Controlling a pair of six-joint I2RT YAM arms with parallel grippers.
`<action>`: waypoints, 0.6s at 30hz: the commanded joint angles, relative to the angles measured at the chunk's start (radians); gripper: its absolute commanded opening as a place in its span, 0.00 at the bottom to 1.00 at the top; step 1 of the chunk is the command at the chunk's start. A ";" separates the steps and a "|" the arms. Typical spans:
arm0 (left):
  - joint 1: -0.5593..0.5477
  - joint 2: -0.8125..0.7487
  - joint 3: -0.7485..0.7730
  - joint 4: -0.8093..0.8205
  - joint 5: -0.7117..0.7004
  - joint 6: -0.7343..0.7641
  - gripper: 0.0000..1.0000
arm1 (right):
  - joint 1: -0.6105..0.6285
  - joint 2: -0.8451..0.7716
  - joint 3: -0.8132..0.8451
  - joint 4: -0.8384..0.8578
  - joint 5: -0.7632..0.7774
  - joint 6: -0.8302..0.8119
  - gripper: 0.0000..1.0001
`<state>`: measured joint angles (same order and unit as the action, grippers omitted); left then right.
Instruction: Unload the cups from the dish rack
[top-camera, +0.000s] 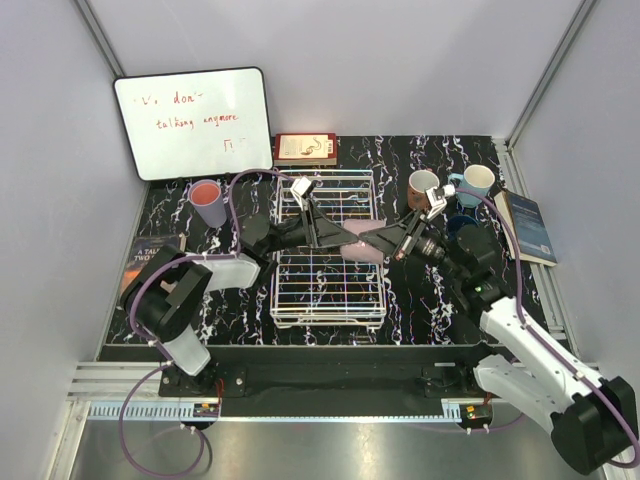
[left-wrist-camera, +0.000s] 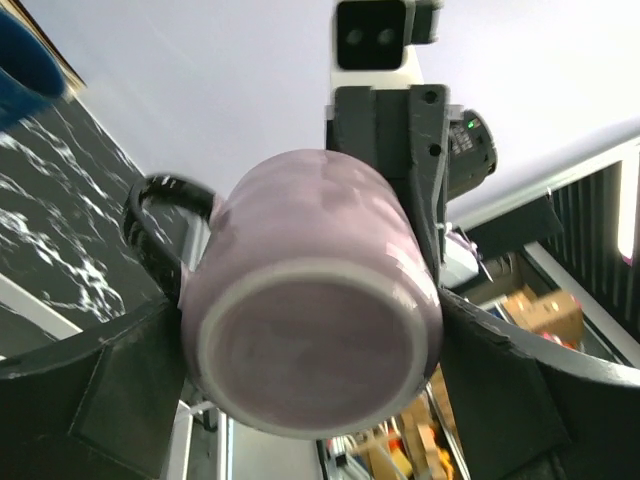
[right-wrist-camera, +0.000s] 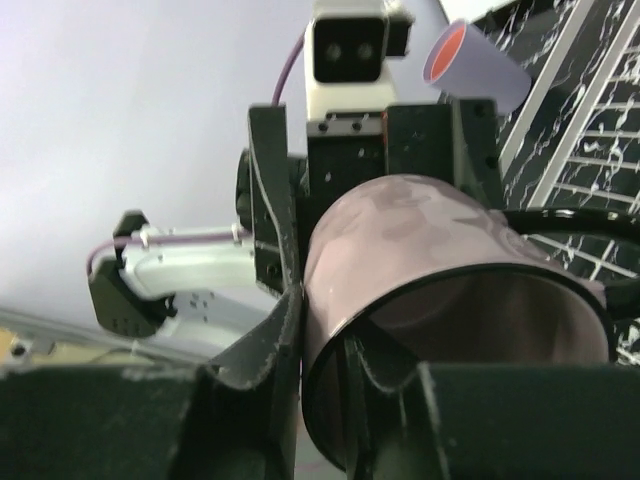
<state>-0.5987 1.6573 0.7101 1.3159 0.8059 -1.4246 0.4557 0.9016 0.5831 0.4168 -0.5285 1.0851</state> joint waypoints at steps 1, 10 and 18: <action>-0.015 0.002 0.058 0.197 0.096 -0.011 0.99 | 0.023 -0.076 0.050 -0.081 -0.022 -0.140 0.00; 0.036 -0.034 0.071 0.144 0.113 -0.008 0.99 | 0.024 -0.145 0.095 -0.208 0.060 -0.206 0.00; 0.126 -0.074 -0.017 0.051 0.047 0.015 0.99 | 0.024 -0.193 0.312 -0.708 0.413 -0.461 0.00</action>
<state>-0.5060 1.6440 0.7273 1.2808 0.8894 -1.4342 0.4824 0.7334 0.7322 -0.0689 -0.3653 0.7952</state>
